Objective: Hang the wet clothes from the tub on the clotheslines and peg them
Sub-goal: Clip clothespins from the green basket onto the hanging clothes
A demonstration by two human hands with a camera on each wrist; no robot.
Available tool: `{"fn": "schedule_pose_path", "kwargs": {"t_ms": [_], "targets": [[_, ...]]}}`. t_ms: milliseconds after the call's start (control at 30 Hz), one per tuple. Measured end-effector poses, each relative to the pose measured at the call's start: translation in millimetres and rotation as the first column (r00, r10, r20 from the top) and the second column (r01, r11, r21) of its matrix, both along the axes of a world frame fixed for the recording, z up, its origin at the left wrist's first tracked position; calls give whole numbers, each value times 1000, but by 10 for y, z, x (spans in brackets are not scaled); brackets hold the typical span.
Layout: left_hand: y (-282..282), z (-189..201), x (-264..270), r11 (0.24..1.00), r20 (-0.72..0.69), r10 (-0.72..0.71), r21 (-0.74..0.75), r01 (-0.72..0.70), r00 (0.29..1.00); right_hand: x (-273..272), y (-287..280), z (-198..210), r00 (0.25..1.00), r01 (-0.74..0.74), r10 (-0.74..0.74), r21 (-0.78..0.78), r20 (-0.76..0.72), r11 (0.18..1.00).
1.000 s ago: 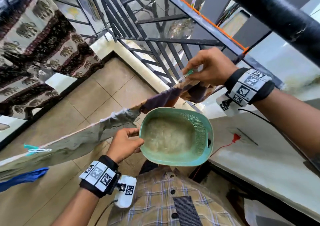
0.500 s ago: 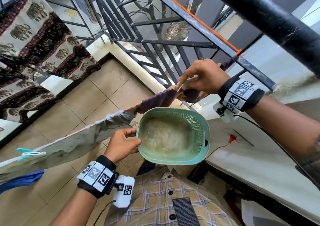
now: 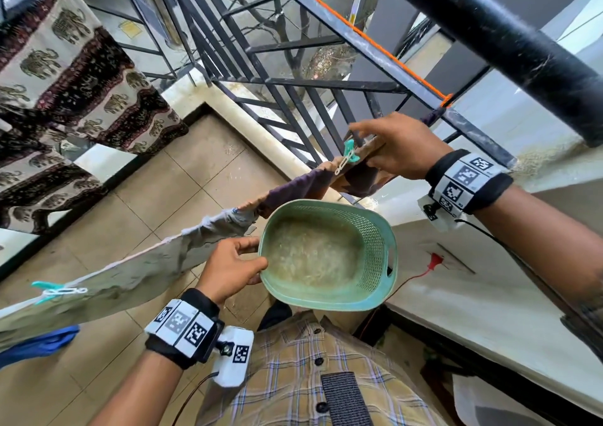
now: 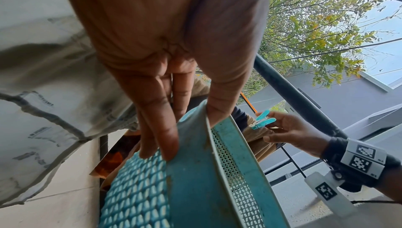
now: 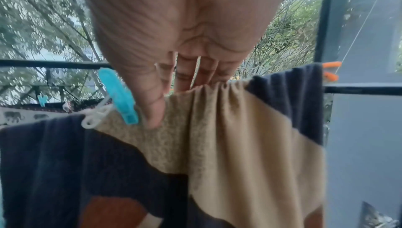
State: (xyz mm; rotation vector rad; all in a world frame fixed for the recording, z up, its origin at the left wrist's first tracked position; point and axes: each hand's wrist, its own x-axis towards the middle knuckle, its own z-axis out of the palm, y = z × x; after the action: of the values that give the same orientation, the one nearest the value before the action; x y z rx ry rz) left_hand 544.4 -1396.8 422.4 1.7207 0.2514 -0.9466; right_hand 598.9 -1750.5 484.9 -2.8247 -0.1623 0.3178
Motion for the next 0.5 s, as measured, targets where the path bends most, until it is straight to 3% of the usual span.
{"fn": "schedule_pose_path", "kwargs": {"t_ms": [200,367,500], "targets": [[16,5,39,999,-1,-27,-17,27,1000,16,-242,26,997,-80,78,-119,-22,990],[71,-25,59,999,2,-31,-15,31,1000,65,-638,264,1000,26,-27,-181,-3,983],[129,-35,61,999,-10,-27,-19,27,1000,81,-585,274,997,67,-74,-207,-26,976]]}}
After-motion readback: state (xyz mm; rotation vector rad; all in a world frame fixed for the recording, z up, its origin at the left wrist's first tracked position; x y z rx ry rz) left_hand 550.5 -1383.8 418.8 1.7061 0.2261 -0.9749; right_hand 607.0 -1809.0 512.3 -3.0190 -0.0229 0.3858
